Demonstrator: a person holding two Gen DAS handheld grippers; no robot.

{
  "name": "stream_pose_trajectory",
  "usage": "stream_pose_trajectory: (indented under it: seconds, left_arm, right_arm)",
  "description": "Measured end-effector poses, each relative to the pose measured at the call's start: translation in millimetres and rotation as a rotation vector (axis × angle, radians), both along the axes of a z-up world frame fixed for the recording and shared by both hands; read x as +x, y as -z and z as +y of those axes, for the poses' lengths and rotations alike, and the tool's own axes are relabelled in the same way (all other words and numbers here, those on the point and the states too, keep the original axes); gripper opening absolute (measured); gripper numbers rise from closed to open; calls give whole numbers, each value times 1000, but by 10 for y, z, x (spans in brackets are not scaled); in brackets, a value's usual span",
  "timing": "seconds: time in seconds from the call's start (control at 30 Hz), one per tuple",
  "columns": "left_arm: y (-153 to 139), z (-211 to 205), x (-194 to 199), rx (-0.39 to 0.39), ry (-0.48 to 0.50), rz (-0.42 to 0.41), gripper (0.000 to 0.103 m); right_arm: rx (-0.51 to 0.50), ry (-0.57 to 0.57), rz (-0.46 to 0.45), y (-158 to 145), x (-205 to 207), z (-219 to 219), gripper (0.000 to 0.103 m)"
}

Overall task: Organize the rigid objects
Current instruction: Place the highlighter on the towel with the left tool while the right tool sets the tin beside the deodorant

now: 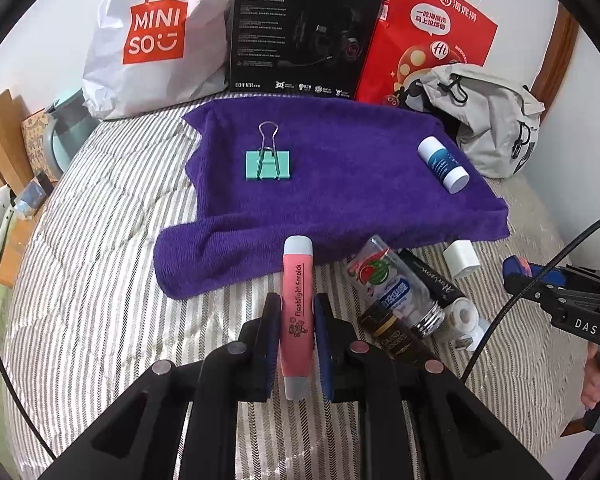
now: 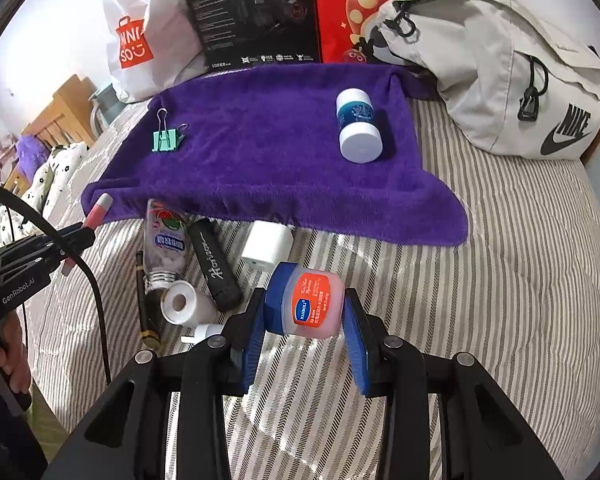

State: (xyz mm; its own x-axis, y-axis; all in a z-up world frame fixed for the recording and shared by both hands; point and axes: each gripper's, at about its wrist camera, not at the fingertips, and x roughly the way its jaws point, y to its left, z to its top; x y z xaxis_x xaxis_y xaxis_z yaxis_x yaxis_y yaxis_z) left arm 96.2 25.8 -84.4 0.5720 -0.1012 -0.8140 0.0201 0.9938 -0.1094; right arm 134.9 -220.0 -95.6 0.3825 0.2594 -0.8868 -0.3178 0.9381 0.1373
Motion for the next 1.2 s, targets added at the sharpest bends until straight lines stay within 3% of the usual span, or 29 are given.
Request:
stream_pose_trajectory:
  seconds: [0.37,0.73,0.93,1.2]
  left_arm:
    - [-150,76,232,6,-21,-18,16]
    - [-161,189,561,7,-45,-12,16]
    - [-105,253,734,6,-56,2,16]
    - [9,324,905,5,-73,32,16]
  right_arm:
    - [30,-9,-7,-137,206,32,37]
    - [59,17,7,-137,726,10,37]
    - [38,14,43,26,1033,61,37]
    - [-19,8,91,263,1154,95,37]
